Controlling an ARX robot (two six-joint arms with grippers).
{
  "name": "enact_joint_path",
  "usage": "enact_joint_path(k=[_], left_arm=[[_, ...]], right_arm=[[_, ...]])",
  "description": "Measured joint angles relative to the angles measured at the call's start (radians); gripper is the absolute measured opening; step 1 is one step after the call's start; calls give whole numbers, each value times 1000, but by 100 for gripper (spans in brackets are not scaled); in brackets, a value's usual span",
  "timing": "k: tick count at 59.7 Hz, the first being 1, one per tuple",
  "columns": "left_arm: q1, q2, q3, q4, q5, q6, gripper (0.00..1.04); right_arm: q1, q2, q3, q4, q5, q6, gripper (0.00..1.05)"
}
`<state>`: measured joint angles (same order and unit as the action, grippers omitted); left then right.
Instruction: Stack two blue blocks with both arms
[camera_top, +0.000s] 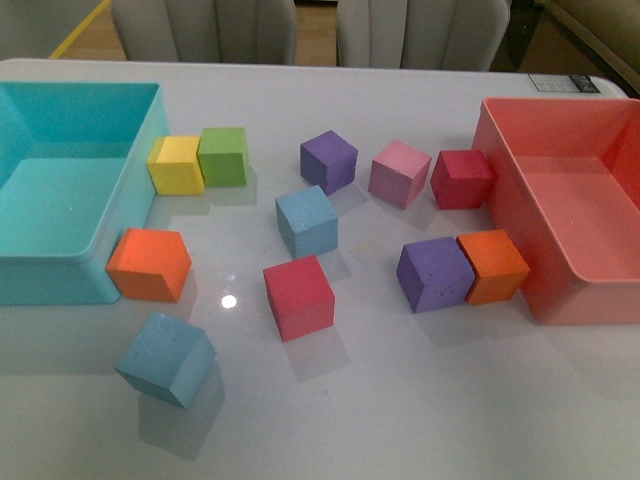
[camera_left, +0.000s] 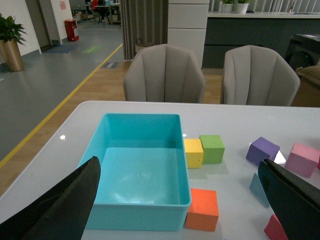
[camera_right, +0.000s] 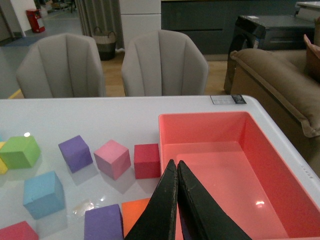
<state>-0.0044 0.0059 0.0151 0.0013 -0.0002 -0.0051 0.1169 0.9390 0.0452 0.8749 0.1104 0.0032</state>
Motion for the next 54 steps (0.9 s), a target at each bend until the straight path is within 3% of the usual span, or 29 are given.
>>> enact_joint_path(k=[15, 54], left_arm=[[0, 0, 0, 0, 0, 0, 96], [0, 0, 0, 0, 0, 0, 96]], right_arm=[[-112, -232, -28, -193, -102, 0, 2], [-113, -646, -30, -581, -109, 0, 2]])
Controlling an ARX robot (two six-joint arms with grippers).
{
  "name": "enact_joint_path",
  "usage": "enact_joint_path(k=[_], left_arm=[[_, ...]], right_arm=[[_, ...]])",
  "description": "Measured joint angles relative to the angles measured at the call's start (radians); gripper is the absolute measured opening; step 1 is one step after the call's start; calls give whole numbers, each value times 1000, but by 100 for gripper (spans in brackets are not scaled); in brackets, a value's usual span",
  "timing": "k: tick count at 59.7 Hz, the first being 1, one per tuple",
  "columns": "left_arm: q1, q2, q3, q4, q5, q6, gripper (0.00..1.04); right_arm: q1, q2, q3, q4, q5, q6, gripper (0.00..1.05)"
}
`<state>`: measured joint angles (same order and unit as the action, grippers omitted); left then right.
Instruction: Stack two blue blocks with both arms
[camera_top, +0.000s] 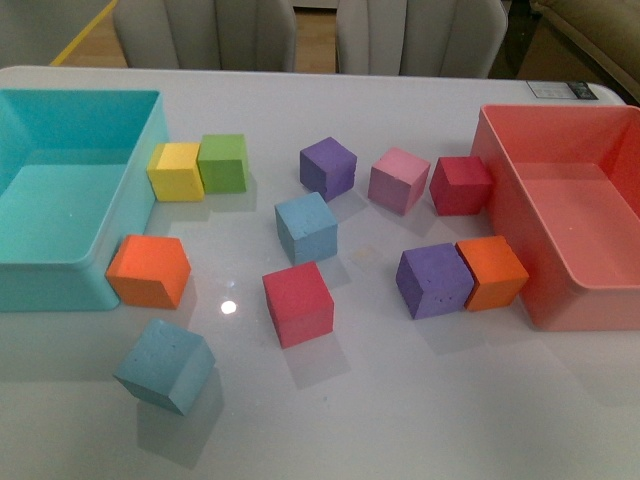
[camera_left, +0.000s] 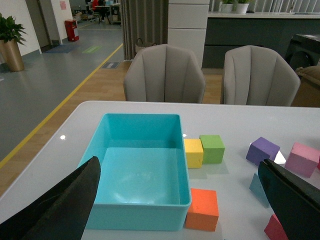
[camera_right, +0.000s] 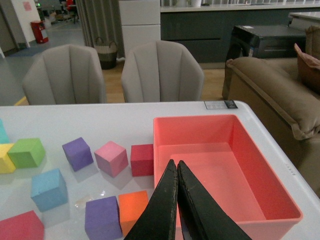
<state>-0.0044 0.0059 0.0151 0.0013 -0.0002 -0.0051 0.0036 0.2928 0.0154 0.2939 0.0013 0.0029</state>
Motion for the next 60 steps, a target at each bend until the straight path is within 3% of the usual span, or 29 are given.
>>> enact_joint_path(k=[24, 30, 44, 60], left_arm=[[0, 0, 0, 0, 0, 0, 96], [0, 0, 0, 0, 0, 0, 96], [0, 0, 0, 0, 0, 0, 96], [0, 0, 0, 0, 0, 0, 96]], right_arm=[[0, -114, 0, -115, 0, 0, 2], [0, -245, 0, -276, 1, 0, 2], [0, -286, 0, -293, 0, 0, 2], [0, -287, 0, -293, 0, 0, 53]])
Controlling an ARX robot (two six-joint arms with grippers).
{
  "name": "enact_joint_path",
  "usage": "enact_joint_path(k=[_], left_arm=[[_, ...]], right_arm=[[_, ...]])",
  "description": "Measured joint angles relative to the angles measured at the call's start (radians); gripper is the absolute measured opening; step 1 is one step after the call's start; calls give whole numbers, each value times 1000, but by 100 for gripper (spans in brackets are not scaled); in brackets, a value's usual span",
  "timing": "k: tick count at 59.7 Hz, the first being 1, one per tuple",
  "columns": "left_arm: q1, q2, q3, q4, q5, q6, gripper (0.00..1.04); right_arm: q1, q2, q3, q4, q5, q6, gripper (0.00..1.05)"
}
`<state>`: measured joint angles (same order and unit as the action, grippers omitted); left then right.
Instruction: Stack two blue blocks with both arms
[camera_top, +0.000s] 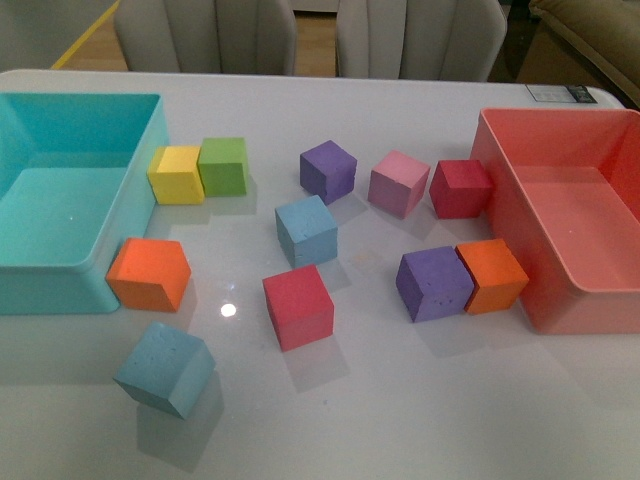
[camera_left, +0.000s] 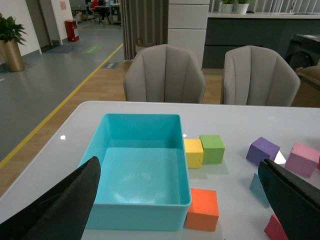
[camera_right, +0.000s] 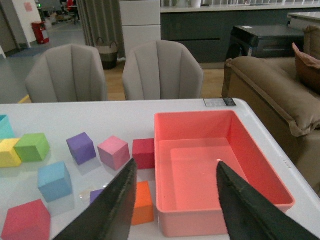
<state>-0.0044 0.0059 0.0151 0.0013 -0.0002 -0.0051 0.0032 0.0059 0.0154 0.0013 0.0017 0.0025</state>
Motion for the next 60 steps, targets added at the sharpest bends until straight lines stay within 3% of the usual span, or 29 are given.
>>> enact_joint_path(k=[3, 6, 9, 13, 15, 31, 43, 60], left_arm=[[-6, 11, 6, -17, -25, 12, 96], [-71, 136, 98, -249, -204, 59, 96], [-125, 289, 187, -417, -319, 75, 96], [-179, 425, 240, -492, -370, 78, 96], [-215, 497, 261, -484, -385, 69, 96], [-486, 954, 411, -216, -416, 13, 96], [-550, 1315, 494, -33, -388, -13, 96], [-618, 1550, 552, 31, -371, -32, 96]], right_arm=[[0, 0, 0, 0, 0, 0, 64], [0, 0, 0, 0, 0, 0, 74], [0, -1, 0, 0, 1, 0, 83], [0, -2, 0, 0, 0, 0, 92], [0, -1, 0, 0, 0, 0, 97], [0, -1, 0, 0, 0, 0, 96], [0, -1, 0, 0, 0, 0, 96], [0, -1, 0, 0, 0, 0, 96]])
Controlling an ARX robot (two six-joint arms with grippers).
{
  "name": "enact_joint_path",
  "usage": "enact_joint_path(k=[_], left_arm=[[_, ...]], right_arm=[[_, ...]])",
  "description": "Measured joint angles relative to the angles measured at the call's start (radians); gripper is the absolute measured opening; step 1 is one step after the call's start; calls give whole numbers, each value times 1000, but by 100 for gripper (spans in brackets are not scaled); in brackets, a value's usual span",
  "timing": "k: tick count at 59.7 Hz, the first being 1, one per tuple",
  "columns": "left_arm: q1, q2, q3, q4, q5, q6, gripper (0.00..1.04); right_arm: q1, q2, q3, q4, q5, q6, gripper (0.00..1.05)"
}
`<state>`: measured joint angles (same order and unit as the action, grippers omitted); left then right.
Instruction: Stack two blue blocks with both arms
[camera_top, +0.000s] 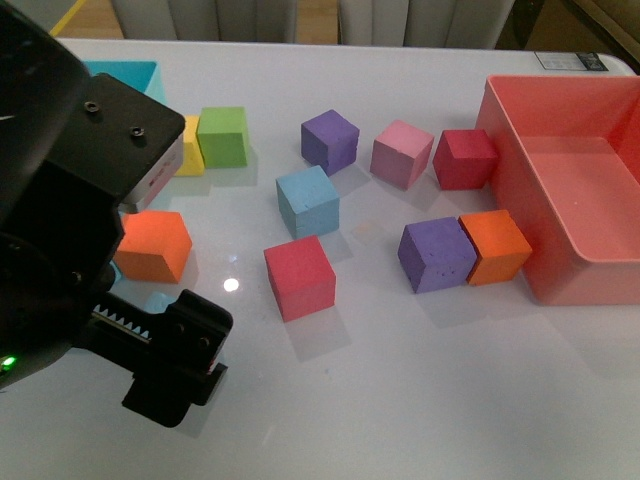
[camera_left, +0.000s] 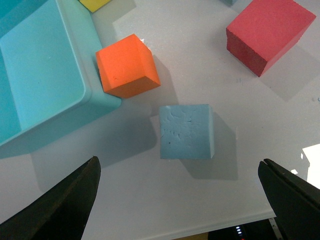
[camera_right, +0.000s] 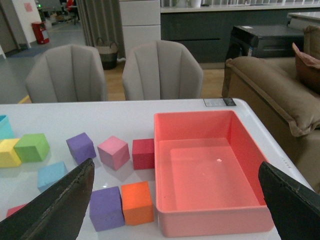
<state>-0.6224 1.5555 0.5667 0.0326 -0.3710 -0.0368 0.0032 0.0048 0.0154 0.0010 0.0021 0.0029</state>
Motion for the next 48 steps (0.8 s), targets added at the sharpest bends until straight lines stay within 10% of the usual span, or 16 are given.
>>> enact_joint_path(k=[48], left_arm=[[-1, 348, 155, 69, 82, -25, 96]], right_arm=[[0, 0, 0, 0, 0, 0, 96]])
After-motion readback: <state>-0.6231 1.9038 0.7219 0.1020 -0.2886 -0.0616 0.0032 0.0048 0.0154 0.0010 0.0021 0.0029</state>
